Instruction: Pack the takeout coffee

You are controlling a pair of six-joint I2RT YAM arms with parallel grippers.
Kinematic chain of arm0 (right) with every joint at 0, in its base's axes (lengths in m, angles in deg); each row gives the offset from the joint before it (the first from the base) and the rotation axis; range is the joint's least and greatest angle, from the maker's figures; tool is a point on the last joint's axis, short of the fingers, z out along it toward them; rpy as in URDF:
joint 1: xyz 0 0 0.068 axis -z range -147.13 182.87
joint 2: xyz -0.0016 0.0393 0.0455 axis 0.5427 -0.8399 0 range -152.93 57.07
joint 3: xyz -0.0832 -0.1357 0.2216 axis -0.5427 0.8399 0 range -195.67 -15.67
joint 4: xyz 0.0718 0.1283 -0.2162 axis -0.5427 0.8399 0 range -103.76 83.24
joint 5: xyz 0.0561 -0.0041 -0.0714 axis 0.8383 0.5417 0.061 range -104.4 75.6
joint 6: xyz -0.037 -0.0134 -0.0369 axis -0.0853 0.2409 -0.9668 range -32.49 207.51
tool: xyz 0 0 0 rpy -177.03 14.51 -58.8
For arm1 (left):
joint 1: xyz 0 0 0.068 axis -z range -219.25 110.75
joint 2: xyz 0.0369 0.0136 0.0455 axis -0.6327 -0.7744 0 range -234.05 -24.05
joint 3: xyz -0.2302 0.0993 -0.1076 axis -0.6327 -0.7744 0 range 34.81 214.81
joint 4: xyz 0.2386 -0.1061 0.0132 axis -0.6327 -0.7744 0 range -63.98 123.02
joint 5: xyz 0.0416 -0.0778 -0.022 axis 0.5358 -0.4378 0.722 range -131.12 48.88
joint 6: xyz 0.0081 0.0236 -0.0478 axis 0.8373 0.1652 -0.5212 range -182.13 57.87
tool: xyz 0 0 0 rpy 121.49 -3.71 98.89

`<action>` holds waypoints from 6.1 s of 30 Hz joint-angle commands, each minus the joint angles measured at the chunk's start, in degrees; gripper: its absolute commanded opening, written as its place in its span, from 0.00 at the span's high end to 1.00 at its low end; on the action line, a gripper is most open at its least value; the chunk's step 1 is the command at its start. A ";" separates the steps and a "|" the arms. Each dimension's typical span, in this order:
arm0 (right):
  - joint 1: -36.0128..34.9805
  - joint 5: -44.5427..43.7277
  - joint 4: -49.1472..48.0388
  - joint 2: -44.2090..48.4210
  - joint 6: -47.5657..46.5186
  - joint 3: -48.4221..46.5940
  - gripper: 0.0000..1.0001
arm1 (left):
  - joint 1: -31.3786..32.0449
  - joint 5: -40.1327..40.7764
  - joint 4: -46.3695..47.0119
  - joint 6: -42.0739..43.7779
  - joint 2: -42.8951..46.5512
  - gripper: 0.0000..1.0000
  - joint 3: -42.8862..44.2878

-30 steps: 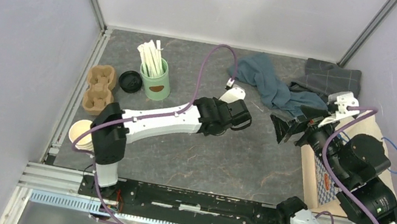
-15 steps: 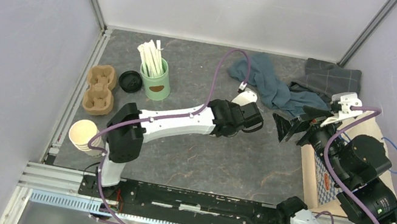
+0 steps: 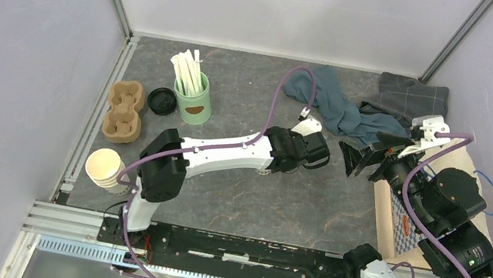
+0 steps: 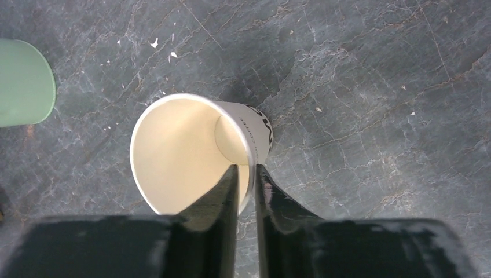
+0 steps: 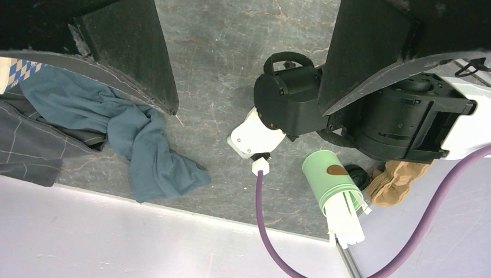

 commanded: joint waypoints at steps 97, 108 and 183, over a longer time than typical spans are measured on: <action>-0.33 0.42 0.68 -16.98 -9.47 -0.85 0.02 | -73.52 -16.55 0.53 -31.27 0.05 0.66 -9.59; -0.27 0.39 0.43 -16.59 -9.18 -0.55 0.02 | -73.57 -16.39 0.80 -31.44 -0.37 0.71 -10.41; -0.27 17.26 -3.87 -17.54 -4.30 -0.52 0.02 | -67.59 -60.34 10.09 -24.12 44.91 0.98 -10.03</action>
